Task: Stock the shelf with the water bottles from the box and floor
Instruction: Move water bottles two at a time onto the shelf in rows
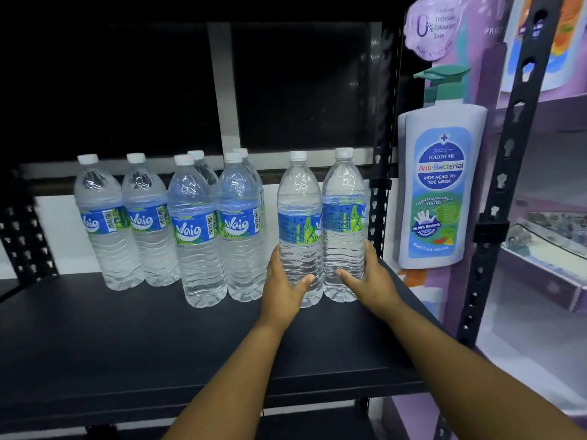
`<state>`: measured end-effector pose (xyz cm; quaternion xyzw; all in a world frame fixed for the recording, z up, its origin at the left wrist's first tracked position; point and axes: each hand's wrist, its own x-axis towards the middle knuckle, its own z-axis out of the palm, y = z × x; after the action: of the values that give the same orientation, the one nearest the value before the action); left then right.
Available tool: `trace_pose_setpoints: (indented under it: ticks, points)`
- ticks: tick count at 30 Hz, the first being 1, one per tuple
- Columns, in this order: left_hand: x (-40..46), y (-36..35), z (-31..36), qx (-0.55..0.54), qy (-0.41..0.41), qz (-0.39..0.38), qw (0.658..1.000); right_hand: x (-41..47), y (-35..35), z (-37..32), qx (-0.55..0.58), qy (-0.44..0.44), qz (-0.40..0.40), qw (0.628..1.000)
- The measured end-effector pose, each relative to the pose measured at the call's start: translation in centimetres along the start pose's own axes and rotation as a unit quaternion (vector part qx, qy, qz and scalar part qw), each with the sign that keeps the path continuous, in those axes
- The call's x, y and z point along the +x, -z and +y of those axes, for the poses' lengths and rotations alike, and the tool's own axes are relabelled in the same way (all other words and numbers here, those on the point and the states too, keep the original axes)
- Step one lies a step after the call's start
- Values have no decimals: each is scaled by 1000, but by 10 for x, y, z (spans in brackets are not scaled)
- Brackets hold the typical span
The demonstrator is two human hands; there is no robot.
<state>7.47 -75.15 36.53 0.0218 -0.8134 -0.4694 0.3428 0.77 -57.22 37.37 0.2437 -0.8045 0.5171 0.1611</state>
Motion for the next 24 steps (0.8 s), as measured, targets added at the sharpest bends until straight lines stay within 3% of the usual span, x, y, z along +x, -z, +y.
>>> trace_pose_setpoints:
  ticks: [24]
  points:
    - [71, -38, -39, 24, 11, 14, 1000, 72, -20, 39, -1, 3, 13, 1000]
